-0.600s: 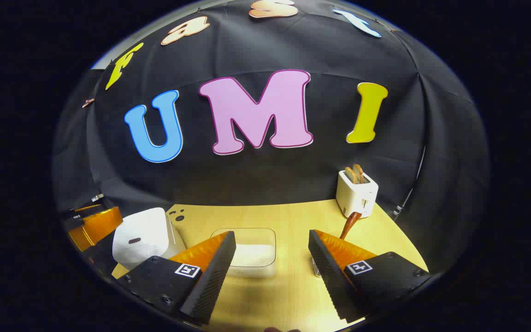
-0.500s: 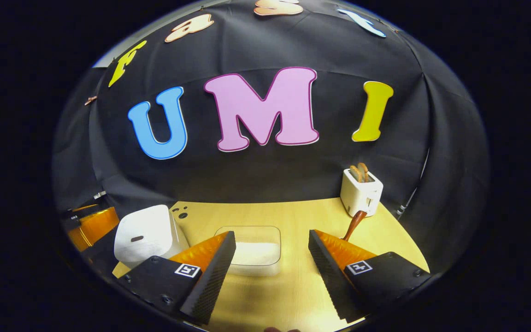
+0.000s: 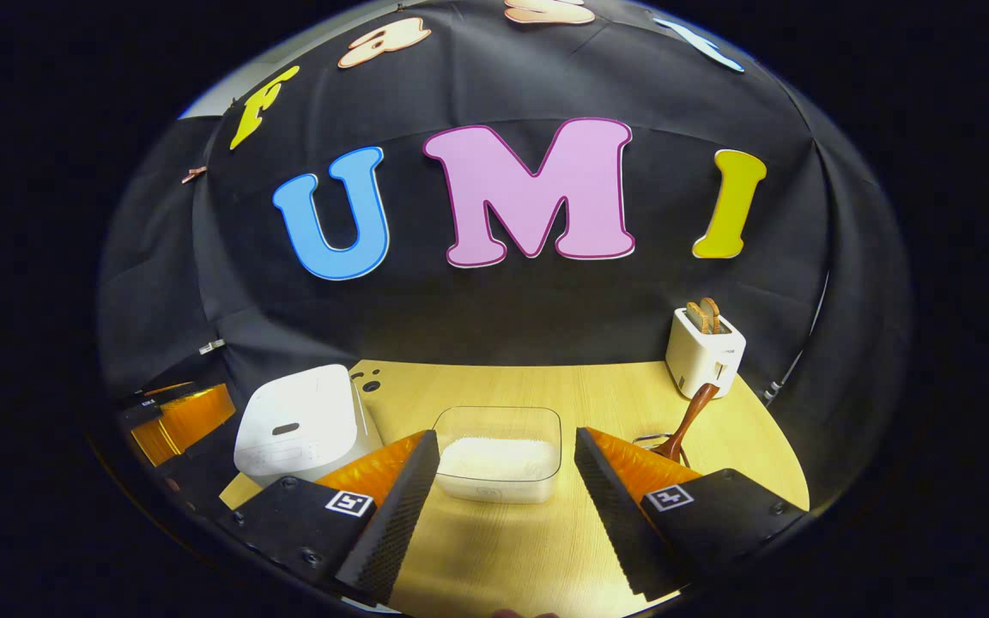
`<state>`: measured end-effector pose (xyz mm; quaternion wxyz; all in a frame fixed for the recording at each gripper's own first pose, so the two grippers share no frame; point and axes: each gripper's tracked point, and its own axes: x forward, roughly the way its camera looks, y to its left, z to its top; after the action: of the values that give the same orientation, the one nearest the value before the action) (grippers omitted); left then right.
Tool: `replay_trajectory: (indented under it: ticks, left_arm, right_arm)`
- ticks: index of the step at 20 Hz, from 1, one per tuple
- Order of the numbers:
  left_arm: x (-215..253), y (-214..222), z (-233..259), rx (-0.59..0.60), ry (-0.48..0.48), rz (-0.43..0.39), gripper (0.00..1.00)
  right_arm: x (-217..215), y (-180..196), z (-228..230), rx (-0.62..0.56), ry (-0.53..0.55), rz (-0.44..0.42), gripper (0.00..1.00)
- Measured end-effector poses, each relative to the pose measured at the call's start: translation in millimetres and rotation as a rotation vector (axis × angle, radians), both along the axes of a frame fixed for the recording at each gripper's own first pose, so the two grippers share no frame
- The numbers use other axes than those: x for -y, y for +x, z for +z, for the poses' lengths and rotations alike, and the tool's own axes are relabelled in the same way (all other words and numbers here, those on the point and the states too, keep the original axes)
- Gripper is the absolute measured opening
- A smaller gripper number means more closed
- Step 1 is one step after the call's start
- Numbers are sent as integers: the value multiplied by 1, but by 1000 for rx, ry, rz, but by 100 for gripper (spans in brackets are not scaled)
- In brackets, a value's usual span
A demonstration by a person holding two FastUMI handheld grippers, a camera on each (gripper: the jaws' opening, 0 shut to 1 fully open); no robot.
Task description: Close the left gripper, press the button to open the rice cooker; take a wooden spoon from the chopstick holder with the right hand, scoop a spoonful of rice and pour it into the rice cooker, then put the wooden spoon back into the chopstick holder.
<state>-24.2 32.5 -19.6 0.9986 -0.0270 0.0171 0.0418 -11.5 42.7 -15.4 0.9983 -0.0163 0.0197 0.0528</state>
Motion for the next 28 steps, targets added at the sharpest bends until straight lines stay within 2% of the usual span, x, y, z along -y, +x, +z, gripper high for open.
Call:
replay_trajectory:
  ticks: [5, 11, 13, 15, 16, 17, 18, 19, 20, 21, 22, 24, 28]
  left_arm:
    - [0, -1, 2, 26, 21, -18, 96]
    - [-8, 6, 13, 74, 87, -76, 96]
    - [-14, 11, 14, 79, 111, -78, 91]
    - [-20, 17, 15, 79, 119, -81, 80]
    - [-23, 21, 17, 81, 115, -84, 65]
    - [-26, 25, 17, 80, 111, -85, 60]
    - [-30, 30, 17, 75, 106, -85, 47]
    - [-33, 33, 15, 68, 101, -88, 43]
    - [-38, 37, 13, 62, 96, -90, 29]
    - [-40, 41, 13, 62, 92, -98, 25]
    - [-45, 46, 12, 60, 86, -94, 15]
    - [-59, 62, -1, 22, 47, -92, 5]
    - [-83, 92, -37, -86, -36, -80, 5]
  right_arm:
    - [0, -5, 2, 19, -2, 5, 99]
    - [21, -12, 8, 55, -1, -57, 98]
    - [28, -15, 6, 53, 5, -76, 98]
    - [35, -18, 3, 53, 3, -97, 98]
    - [39, -19, 3, 53, 0, -111, 98]
    - [42, -21, 2, 51, 0, -125, 99]
    - [46, -22, 1, 50, 3, -136, 99]
    - [50, -24, 0, 49, 6, -151, 98]
    - [53, -25, -1, 47, 7, -162, 99]
    - [56, -26, -2, 45, 7, -175, 99]
    - [58, -28, -3, 43, 8, -186, 99]
    - [64, -31, -6, 38, 6, -211, 98]
    - [72, -37, -13, 19, 8, -256, 99]
